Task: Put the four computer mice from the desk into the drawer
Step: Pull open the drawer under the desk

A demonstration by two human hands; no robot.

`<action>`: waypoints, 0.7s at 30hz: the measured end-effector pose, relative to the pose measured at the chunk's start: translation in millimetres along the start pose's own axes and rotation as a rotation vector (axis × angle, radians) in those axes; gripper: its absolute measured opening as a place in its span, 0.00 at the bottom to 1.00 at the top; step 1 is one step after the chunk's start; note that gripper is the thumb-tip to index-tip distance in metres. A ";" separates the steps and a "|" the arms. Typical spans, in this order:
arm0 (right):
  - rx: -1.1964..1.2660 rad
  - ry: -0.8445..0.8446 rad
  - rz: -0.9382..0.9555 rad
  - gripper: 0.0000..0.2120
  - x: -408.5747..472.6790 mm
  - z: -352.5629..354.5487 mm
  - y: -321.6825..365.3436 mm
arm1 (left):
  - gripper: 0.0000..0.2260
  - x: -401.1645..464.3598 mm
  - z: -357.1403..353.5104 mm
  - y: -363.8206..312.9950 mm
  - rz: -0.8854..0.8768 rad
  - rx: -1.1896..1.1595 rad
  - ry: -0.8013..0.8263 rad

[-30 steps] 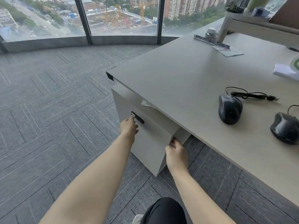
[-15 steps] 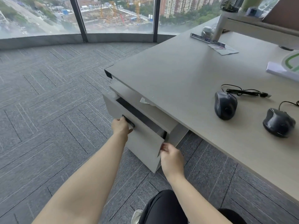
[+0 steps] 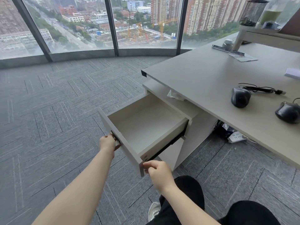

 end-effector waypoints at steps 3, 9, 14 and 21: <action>-0.022 0.060 0.025 0.18 -10.0 -16.8 -0.1 | 0.10 12.3 30.3 6.8 -0.010 0.050 -0.004; -0.051 0.141 0.030 0.19 -21.9 -40.2 -0.9 | 0.12 3.2 62.2 6.4 -0.027 0.058 -0.022; 0.003 0.086 0.104 0.15 -29.5 -13.6 13.0 | 0.15 -48.4 64.1 -41.7 -0.302 0.446 -0.183; 0.125 -0.670 0.367 0.13 -56.0 173.1 61.7 | 0.10 -143.1 -74.0 -112.5 -0.838 0.418 0.286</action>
Point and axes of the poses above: each hand's wrist, its own x-axis towards the middle knuckle, its own z-axis out of the back of the hand, y = z × x, the point moved 2 cm from there along x, towards the middle knuckle, and after that the axes turned 10 degrees about -z, right-handed, at the moved point
